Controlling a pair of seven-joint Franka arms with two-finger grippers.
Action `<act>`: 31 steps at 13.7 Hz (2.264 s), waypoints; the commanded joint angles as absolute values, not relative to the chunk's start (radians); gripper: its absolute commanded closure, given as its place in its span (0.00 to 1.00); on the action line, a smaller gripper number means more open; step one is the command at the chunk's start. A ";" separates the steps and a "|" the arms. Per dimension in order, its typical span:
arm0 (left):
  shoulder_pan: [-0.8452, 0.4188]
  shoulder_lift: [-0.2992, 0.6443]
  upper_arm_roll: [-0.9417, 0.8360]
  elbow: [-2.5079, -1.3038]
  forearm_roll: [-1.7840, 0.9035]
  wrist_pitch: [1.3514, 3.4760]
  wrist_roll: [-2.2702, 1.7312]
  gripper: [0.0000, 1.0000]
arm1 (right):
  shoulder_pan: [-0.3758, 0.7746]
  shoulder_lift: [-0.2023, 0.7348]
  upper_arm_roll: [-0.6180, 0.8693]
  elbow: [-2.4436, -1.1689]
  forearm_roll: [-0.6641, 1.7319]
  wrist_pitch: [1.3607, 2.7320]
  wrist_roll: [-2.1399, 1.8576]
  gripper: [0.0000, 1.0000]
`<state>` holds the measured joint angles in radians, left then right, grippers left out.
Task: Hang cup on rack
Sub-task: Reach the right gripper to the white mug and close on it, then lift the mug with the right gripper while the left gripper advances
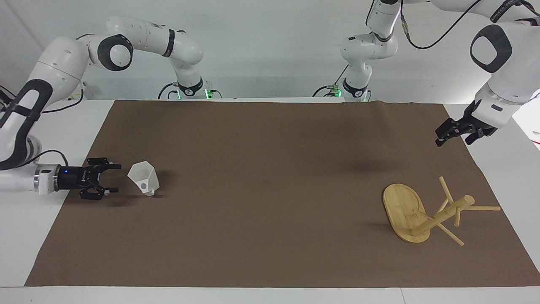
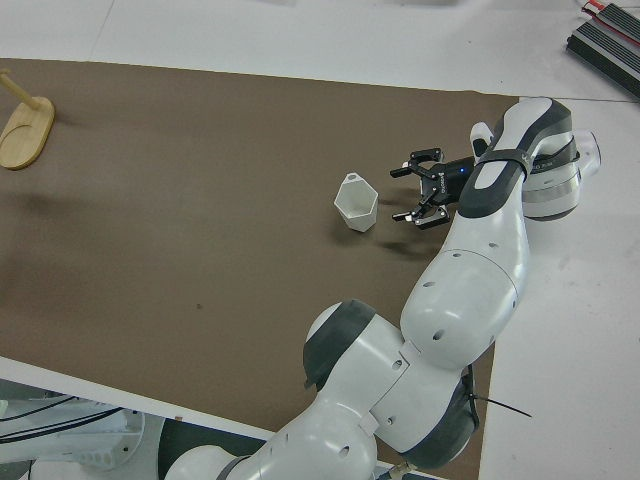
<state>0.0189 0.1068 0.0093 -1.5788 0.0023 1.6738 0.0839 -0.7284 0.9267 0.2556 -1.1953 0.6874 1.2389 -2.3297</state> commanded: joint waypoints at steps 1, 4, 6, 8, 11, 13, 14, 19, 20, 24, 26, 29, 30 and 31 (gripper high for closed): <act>0.021 0.072 0.009 -1.620 0.021 1.680 0.097 0.00 | -0.741 0.917 0.264 -1.296 0.727 1.292 -2.385 0.00; 0.021 0.072 0.009 -1.620 0.021 1.680 0.097 0.00 | -0.741 0.910 0.264 -1.328 0.730 1.299 -2.401 0.00; 0.021 0.072 0.009 -1.620 0.021 1.680 0.097 0.00 | -0.738 0.902 0.265 -1.359 0.732 1.308 -2.423 0.00; 0.021 0.072 0.009 -1.620 0.021 1.680 0.097 0.00 | -0.735 0.884 0.265 -1.413 0.738 1.328 -2.444 0.00; 0.021 0.072 0.009 -1.620 0.021 1.680 0.097 0.00 | -0.726 0.881 0.265 -1.427 0.745 1.338 -2.444 0.00; 0.021 0.072 0.009 -1.620 0.021 1.680 0.097 0.00 | -0.723 0.877 0.267 -1.440 0.756 1.338 -2.444 0.00; 0.021 0.072 0.009 -1.620 0.021 1.680 0.097 0.00 | -0.723 0.868 0.268 -1.457 0.762 1.335 -2.444 0.00; 0.021 0.072 0.009 -1.620 0.021 1.681 0.097 0.00 | -0.724 0.857 0.281 -1.494 0.770 1.331 -2.461 0.00; 0.021 0.072 0.009 -1.620 0.021 1.680 0.097 0.00 | -0.723 0.857 0.282 -1.493 0.781 1.338 -2.461 0.00; 0.021 0.072 0.009 -1.620 0.021 1.681 0.097 0.00 | -0.700 0.856 0.282 -1.499 0.808 1.351 -2.460 0.00; 0.021 0.071 0.009 -1.620 0.021 1.666 0.097 0.00 | -0.698 0.853 0.282 -1.523 0.810 1.351 -2.462 0.00; 0.023 0.055 0.009 -1.624 0.021 1.519 0.091 0.00 | -0.698 0.835 0.282 -1.574 0.819 1.351 -2.487 0.00; 0.026 0.055 0.011 -1.624 0.021 1.517 0.092 0.00 | -0.698 0.833 0.282 -1.574 0.819 1.351 -2.488 0.00; 0.035 0.055 0.009 -1.624 0.021 1.519 0.092 0.00 | -0.698 0.834 0.282 -1.572 0.819 1.351 -2.490 0.04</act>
